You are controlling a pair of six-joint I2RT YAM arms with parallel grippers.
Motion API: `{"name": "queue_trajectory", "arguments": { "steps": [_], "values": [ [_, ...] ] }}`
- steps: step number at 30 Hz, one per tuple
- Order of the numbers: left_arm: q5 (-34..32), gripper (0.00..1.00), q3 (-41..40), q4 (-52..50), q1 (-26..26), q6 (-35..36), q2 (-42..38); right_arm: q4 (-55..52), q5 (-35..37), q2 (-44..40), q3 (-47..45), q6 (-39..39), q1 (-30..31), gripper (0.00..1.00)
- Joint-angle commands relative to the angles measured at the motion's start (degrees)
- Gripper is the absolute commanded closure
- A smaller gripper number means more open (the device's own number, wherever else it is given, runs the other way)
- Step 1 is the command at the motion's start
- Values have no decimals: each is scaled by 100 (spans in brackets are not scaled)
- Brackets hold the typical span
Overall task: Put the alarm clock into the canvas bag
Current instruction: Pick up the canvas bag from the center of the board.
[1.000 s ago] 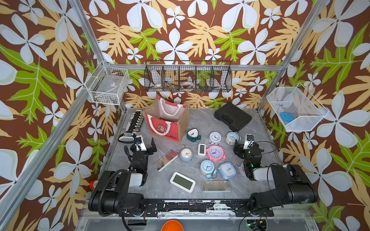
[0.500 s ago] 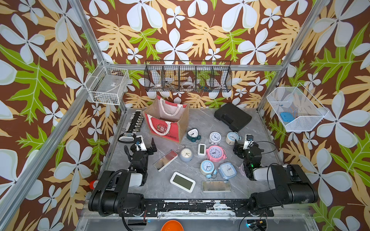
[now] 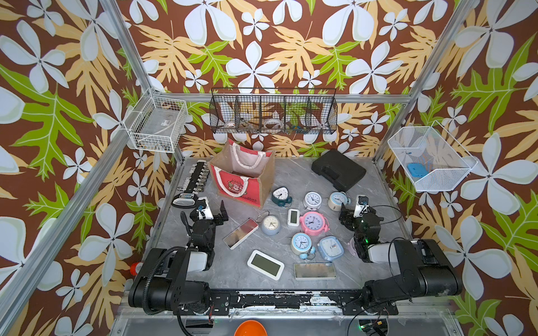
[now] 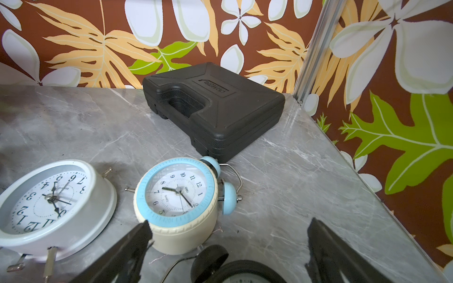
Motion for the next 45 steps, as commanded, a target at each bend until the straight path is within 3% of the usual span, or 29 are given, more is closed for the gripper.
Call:
{"name": "queue_trajectory", "arguments": {
  "steps": [1, 13, 20, 25, 31, 37, 40, 45],
  "values": [
    [21, 0, 28, 138, 1, 47, 3, 74, -3, -17, 8, 57, 5, 0],
    [-44, 0, 16, 73, 1, 32, -109, 125, 29, -55, -26, 61, 7, 0],
    [-599, 0, 26, -682, 0, -192, -1064, -1377, 67, -980, 412, 144, 38, 0],
    [-895, 1, 358, -2091, -8, -686, -1970, -2584, -321, -1673, 830, 452, 33, 5],
    [-649, 6, 1461, -4550, -15, -2154, -2300, -4107, -1345, -2095, 1539, 1164, 107, 16],
    [331, 12, 2750, -6408, -27, -2472, -1876, -5175, -1572, -2122, 2144, 1493, 949, 20],
    [397, 19, 3415, -7209, -67, -2536, -1725, -5535, -1735, -1926, 2486, 1805, 1340, 21],
    [124, 15, 4329, -7710, -378, -3135, -1521, -6003, -1536, -1545, 3111, 1730, 2111, 22]
  ]
}}
